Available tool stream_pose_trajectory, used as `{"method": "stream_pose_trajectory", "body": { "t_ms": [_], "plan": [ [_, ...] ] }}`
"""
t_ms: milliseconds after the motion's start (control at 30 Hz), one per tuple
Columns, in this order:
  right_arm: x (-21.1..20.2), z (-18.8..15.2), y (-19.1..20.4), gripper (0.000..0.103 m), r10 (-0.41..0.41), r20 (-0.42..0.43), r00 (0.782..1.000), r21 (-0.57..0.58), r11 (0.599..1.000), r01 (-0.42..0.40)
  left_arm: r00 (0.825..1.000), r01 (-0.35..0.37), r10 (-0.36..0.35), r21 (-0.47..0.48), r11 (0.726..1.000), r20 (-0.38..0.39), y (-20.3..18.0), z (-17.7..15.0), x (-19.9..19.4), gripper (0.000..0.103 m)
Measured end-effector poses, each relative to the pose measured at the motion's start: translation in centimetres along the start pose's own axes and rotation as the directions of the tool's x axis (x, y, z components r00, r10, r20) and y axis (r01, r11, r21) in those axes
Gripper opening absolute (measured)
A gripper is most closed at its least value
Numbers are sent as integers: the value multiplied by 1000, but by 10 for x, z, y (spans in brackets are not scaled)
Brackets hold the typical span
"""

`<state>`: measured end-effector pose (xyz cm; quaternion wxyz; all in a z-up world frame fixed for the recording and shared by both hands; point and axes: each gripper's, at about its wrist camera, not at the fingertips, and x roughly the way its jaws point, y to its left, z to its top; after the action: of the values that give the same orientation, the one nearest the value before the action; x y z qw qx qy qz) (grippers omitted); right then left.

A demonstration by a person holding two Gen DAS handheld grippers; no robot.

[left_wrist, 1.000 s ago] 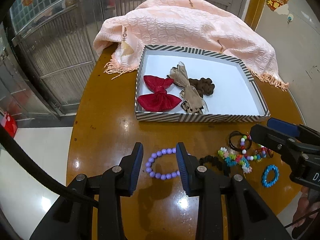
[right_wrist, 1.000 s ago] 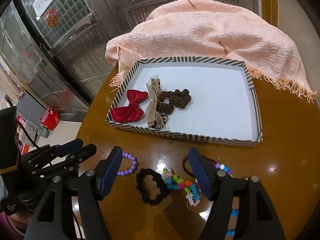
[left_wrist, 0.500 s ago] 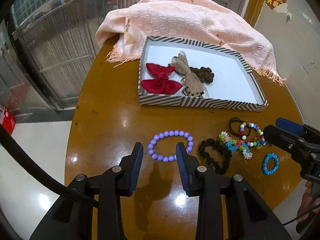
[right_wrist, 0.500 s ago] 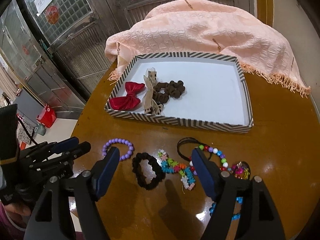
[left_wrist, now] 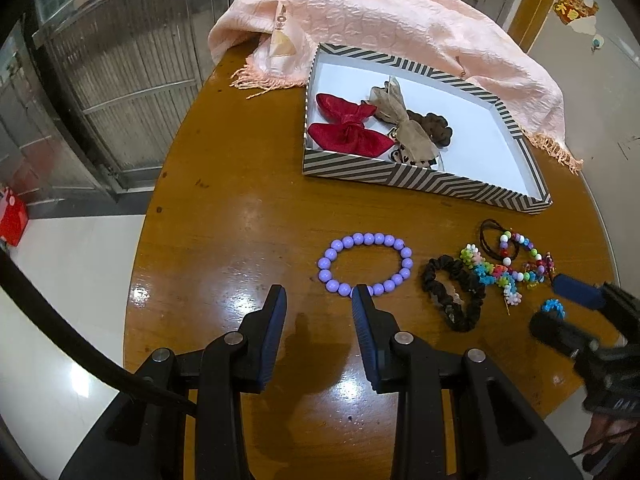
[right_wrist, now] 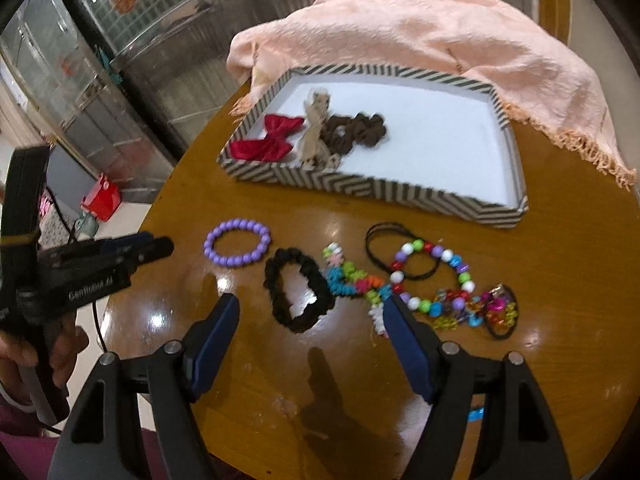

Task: Organize jewelry
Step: 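Withdraw both tools from the tray back toward the remaining bracelets, then grasp the purple bead bracelet with left gripper while right gripper grasps the black scrunchie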

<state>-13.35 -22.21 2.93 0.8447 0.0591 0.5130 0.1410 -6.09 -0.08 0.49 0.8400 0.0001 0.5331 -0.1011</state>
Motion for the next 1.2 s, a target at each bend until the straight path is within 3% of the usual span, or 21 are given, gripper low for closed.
{"method": "stream_pose_trajectory", "body": {
  "t_ms": [733, 1200],
  "plan": [
    [33, 0, 25, 77, 45, -83, 996, -70, 996, -51, 999, -10, 10, -16, 1000, -31, 4, 4, 15, 21],
    [51, 3, 29, 77, 45, -109, 993, -69, 996, -53, 997, 40, -43, -56, 998, -69, 11, 8, 28, 21]
  ]
}}
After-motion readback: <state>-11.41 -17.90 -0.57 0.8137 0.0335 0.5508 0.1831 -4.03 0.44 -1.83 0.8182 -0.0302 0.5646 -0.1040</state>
